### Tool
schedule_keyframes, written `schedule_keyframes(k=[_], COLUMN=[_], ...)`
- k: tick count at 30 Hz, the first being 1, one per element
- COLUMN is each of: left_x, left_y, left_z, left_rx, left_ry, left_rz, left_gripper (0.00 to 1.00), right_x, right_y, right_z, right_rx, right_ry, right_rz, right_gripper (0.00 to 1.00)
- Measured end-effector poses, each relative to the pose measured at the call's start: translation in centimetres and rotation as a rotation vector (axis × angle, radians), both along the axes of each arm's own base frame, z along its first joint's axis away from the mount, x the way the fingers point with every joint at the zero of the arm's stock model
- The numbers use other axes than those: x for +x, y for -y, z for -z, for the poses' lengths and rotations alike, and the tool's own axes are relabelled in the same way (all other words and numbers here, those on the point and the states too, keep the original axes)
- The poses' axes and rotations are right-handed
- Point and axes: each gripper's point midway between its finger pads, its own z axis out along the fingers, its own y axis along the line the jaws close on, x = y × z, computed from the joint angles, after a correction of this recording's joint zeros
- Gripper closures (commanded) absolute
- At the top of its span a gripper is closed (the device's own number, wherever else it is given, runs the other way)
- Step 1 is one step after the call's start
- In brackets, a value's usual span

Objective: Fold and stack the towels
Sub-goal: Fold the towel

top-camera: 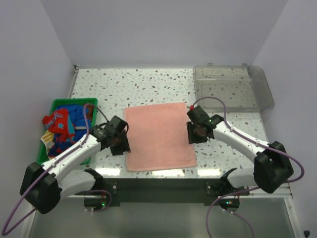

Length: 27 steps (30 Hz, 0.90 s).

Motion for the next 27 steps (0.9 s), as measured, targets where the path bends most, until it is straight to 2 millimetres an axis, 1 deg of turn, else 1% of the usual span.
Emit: schedule_keyframes(k=[3,4,6,7,9,10,11,13,14,15,16,18,21,24,25,27], left_x=[3.8,5.4,8.7,10.4,13.6,15.1,16.2,18.8,20.1,21.3,22.4,23.9,25.2,25.3,25.4,25.8], left_y=[0.9,1.3,1.9,2.1,2.2,2.1,2.0,1.7,1.6,1.6,1.6,1.4,0.9,0.2,0.1,-0.1], left_z=[-3.8,-5.0,-6.9,-7.4,-7.3,-6.9,-6.4,-4.9,-4.0,-3.3,-2.6,-1.1,0.9,2.6,2.8,2.7], left_rx=[-0.003,-0.005,-0.003,0.002,0.022,0.036,0.049,0.092,0.108,0.124,0.139,0.166,0.205,0.234,0.236,0.235], left_ry=[0.125,0.173,0.250,0.283,0.319,0.326,0.325,0.307,0.301,0.298,0.301,0.291,0.275,0.244,0.245,0.256], left_rz=[0.004,0.013,0.029,0.037,0.042,0.044,0.047,0.057,0.061,0.069,0.081,0.096,0.120,0.135,0.137,0.137], left_gripper=[0.51,0.51,0.53,0.54,0.57,0.59,0.60,0.63,0.65,0.65,0.65,0.65,0.65,0.64,0.63,0.61], right_x=[4.2,5.8,9.1,10.7,13.5,14.7,15.7,17.9,18.7,19.5,20.2,21.6,23.4,24.3,24.4,25.2], right_y=[-1.3,-1.7,-2.4,-2.5,-2.8,-3.0,-3.1,-3.7,-4.0,-4.3,-4.6,-5.0,-5.3,-4.3,-4.0,-3.6], right_z=[-4.0,-5.4,-7.6,-8.2,-8.4,-8.1,-7.8,-6.4,-5.8,-5.0,-4.3,-2.8,-0.4,2.1,2.7,2.3], right_rx=[0.019,0.028,0.045,0.047,0.040,0.033,0.026,0.008,0.002,-0.004,-0.012,-0.021,-0.028,-0.059,-0.063,-0.060], right_ry=[0.135,0.181,0.263,0.293,0.328,0.332,0.336,0.331,0.329,0.325,0.323,0.317,0.310,0.286,0.279,0.298], right_rz=[-0.043,-0.054,-0.066,-0.069,-0.074,-0.078,-0.080,-0.091,-0.096,-0.103,-0.106,-0.107,-0.095,-0.066,-0.053,-0.037], right_gripper=[0.61,0.63,0.64,0.66,0.68,0.69,0.69,0.71,0.72,0.73,0.74,0.76,0.76,0.76,0.76,0.76])
